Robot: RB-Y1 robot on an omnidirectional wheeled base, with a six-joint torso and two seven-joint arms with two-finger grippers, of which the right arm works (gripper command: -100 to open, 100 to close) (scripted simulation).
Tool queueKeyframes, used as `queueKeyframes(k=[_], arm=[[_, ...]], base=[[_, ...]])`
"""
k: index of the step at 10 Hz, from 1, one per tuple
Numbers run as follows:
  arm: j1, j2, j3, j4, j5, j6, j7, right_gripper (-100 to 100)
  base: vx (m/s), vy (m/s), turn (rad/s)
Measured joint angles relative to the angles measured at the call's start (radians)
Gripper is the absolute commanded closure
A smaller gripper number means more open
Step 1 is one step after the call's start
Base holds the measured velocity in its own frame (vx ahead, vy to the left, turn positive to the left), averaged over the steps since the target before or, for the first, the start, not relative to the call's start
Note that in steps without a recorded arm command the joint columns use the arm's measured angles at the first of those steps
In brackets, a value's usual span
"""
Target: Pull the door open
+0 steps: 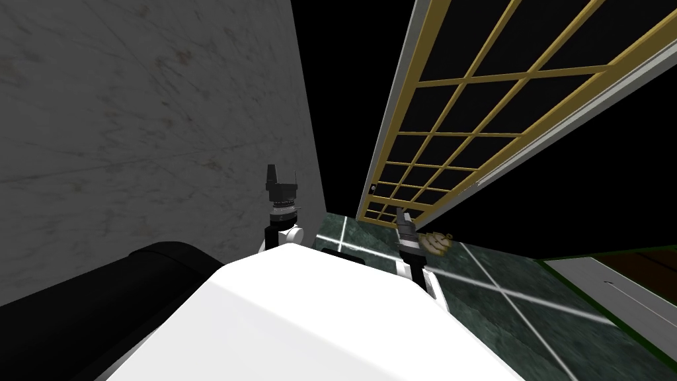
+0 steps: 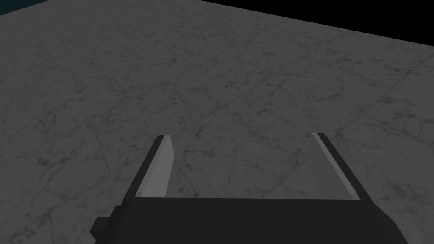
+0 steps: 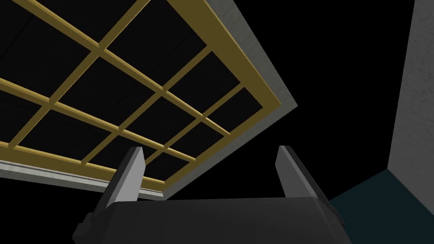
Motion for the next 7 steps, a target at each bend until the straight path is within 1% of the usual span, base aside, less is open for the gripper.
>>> queueKeyframes(k=[1, 3, 5, 6, 7], arm=[[-0.003, -0.002, -0.003, 0.021, 0.006, -0.010, 0.021, -100], [-0.013, -0.003, -0.006, 0.061, 0.021, -0.021, 0.063, -100], [-0.024, -0.001, -0.009, 0.102, 0.037, -0.032, 0.107, -100], [-0.029, 0.000, -0.012, 0.129, 0.044, -0.044, 0.129, -100], [-0.040, -0.003, -0.016, 0.154, 0.050, -0.050, 0.149, -100]], base=[[0.095, 0.002, 0.000], [0.107, -0.015, 0.001], [0.106, 0.009, 0.000], [0.098, 0.001, -0.008], [0.102, 0.001, -0.004]])
